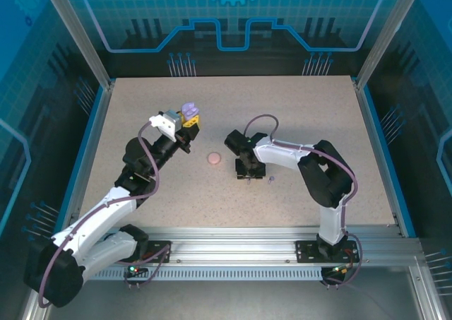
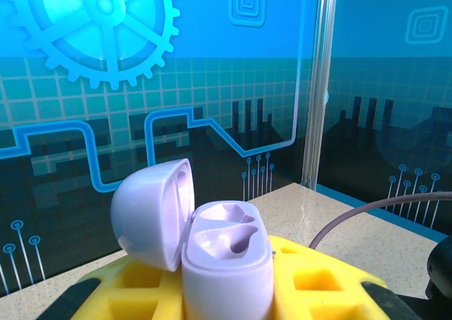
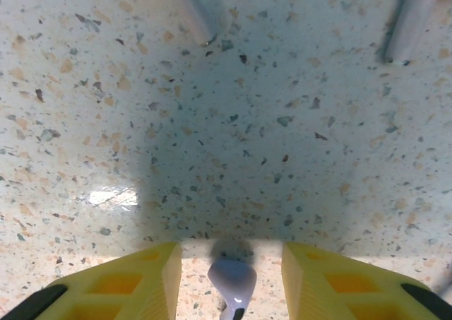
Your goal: Insert the wireless bluetooth earbuds into the charging case
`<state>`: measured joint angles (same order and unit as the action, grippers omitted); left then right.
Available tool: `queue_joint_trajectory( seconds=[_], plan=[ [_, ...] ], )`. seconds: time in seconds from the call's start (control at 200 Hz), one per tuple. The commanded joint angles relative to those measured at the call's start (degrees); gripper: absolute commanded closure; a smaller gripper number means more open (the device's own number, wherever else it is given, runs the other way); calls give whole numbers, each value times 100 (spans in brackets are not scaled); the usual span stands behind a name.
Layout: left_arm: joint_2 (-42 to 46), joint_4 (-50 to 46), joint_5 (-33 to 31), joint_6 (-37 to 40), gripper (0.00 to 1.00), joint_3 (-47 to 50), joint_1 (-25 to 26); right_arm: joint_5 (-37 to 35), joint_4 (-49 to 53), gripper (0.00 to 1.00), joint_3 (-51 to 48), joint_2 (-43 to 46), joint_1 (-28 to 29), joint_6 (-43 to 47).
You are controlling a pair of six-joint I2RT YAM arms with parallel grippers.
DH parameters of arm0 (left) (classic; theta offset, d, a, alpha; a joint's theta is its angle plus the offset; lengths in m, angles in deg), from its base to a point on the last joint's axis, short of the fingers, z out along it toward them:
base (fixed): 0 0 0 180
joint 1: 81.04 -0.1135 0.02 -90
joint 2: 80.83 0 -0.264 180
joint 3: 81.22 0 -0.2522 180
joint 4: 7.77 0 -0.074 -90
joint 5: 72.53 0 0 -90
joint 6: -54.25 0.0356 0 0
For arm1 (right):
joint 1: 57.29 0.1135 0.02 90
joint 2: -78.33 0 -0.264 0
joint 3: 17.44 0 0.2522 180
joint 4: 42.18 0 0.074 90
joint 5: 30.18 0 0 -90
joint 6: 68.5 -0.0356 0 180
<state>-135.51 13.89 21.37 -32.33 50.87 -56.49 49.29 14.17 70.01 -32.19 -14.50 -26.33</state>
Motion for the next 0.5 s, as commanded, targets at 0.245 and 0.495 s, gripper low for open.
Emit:
queue_joint_trajectory(
  seconds=[0.245, 0.495],
  plan=[
    [141, 162, 141, 141, 100, -114, 40, -9, 68, 63, 93, -170, 134, -124],
    [154, 141, 181, 133, 100, -132, 40, -9, 46, 69, -2, -142, 140, -147]
  ],
)
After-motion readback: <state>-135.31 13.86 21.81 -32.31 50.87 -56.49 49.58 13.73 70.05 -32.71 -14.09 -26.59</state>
